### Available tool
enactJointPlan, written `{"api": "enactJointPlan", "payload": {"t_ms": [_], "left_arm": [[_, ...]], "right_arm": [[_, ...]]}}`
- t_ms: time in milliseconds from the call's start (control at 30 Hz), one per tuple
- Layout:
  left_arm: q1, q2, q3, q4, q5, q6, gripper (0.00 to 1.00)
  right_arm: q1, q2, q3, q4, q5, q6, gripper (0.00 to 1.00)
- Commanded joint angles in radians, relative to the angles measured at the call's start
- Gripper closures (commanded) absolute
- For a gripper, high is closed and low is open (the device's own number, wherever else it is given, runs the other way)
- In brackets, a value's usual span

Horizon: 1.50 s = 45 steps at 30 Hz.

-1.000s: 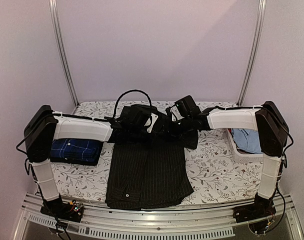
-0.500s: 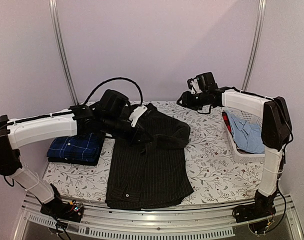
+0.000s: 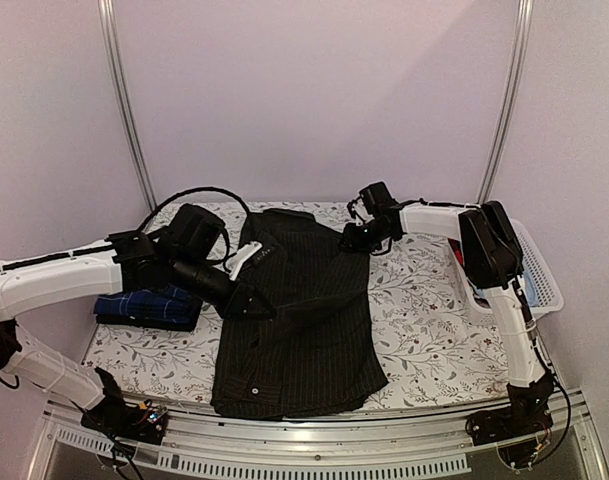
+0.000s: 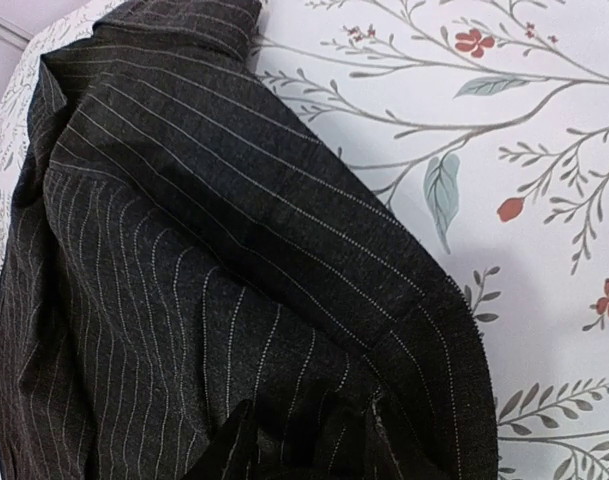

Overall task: Fold and stack the long sleeve shirts
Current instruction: Smooth out the 1/3-folded shirt at the center of the board.

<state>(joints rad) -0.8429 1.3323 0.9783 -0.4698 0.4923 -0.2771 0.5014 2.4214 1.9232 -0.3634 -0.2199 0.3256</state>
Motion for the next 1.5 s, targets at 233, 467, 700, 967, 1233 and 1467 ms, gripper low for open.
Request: {"api": "enactJointPlan", "payload": {"t_ms": [233,467,700,967,1233,1467], "left_arm": [[0.054,-0.063,0.002,-0.077,0.183,0.022,1.0],[0.062,-0.047,0.008,-0.072,0.195,0.03,1.0],[0.063,-0.055,0.025,-0.097,0.252,0.041,1.0],[0.064,-0.062,0.032,-0.125,0.278,0.04,1.0],[0.065,-0.054,0.048,-0.136,0.274,0.045,1.0],[0.065,-0.054,0.055,-0.147,0.279,0.046,1.0]], "right_arm": [[0.018,0.048,0.067,-0.055,0.042,-0.005,0.6],[-0.002,0.011,0.125,-0.02,0.018,-0.02,0.54],[-0.022,0.073,0.185,-0.022,0.011,-0.007,0.59],[-0.035,0.109,0.183,-0.032,0.062,-0.027,0.58],[-0.041,0.13,0.185,-0.049,0.016,-0.033,0.59],[-0.05,0.099,0.129,-0.057,0.115,-0.022,0.57]]}}
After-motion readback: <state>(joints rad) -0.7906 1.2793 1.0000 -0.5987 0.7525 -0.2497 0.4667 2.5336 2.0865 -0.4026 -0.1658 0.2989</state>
